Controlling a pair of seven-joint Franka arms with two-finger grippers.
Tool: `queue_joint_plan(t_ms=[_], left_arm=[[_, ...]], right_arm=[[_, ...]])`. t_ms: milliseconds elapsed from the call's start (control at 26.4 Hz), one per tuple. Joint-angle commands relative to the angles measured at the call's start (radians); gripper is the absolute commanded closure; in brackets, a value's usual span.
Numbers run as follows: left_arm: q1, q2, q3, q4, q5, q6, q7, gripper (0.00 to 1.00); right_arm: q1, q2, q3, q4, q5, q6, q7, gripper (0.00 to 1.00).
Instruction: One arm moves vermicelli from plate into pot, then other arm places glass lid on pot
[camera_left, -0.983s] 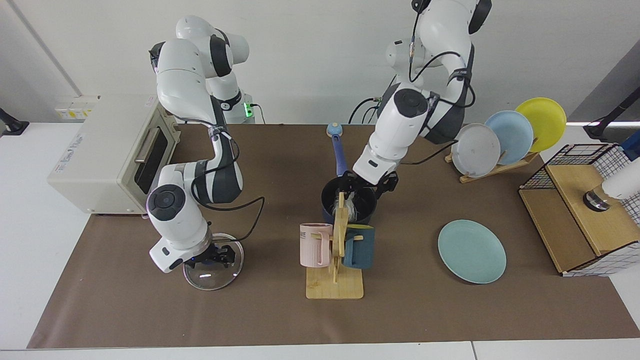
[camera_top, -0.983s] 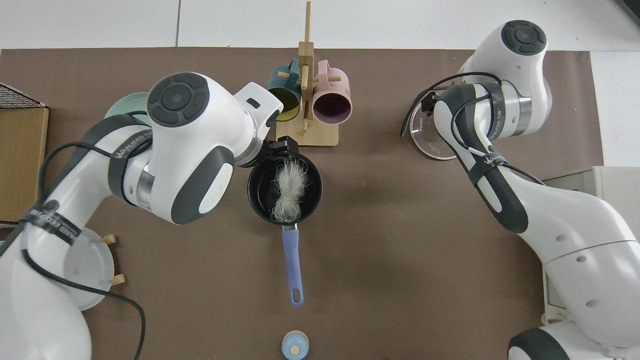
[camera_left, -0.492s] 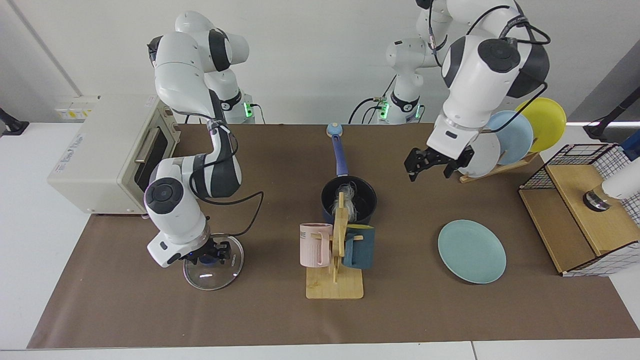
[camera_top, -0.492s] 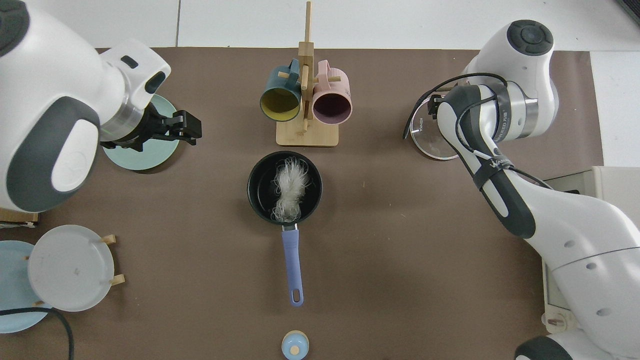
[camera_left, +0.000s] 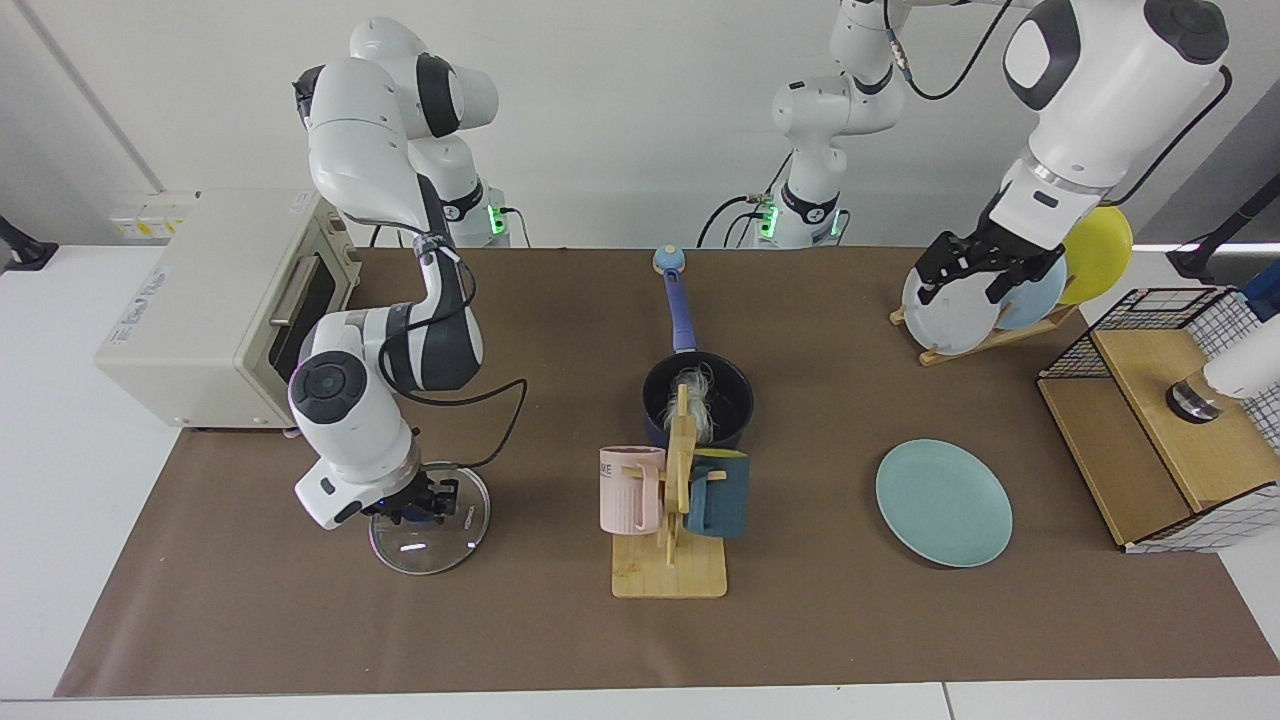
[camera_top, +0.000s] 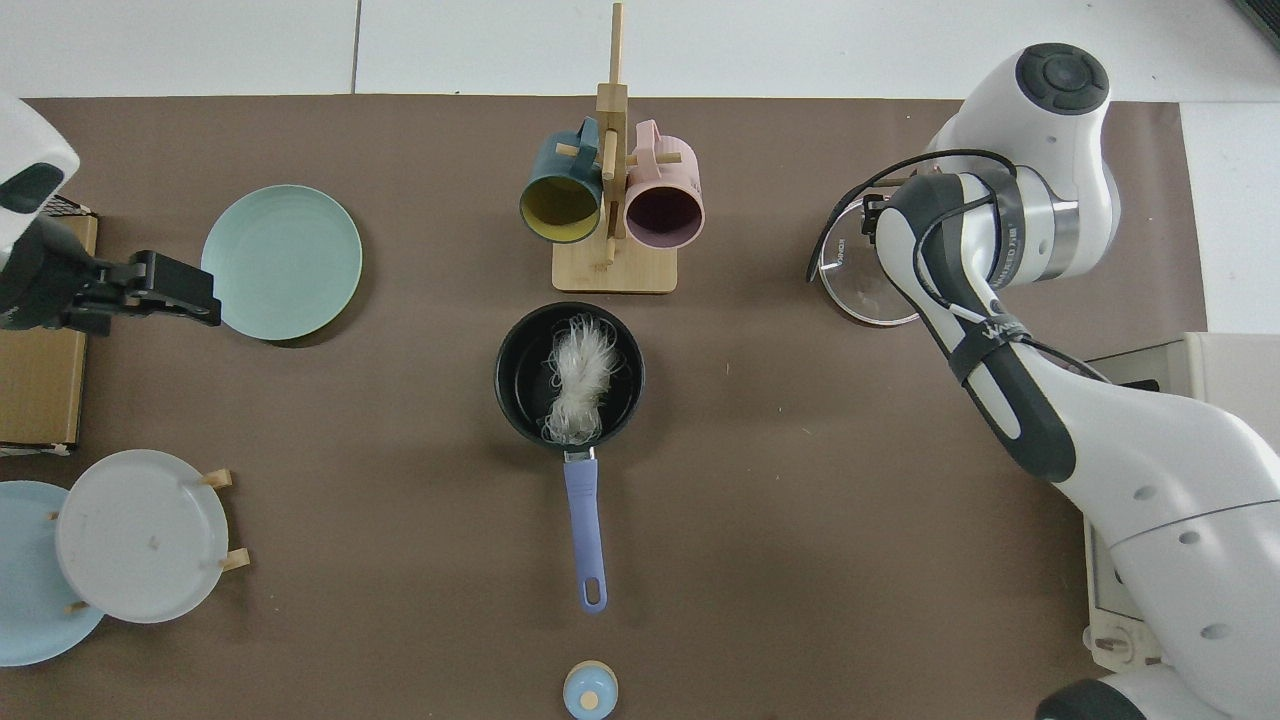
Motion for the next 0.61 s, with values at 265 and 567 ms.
queue_joint_plan(t_ms=[265,567], left_arm=[[0.000,-0.055,0.042,-0.087,-0.020,0.022,0.094,0.00],[0.003,-0.098,0.082,-0.159,-0.002,0.100,0.127,0.00]], right_arm=[[0.037,-0.144,0.012,-0.049,0.013,-0.102,0.109,1.00],[0.113,-0.219,0.012,-0.036,0.020,-0.249,0.172,1.00]])
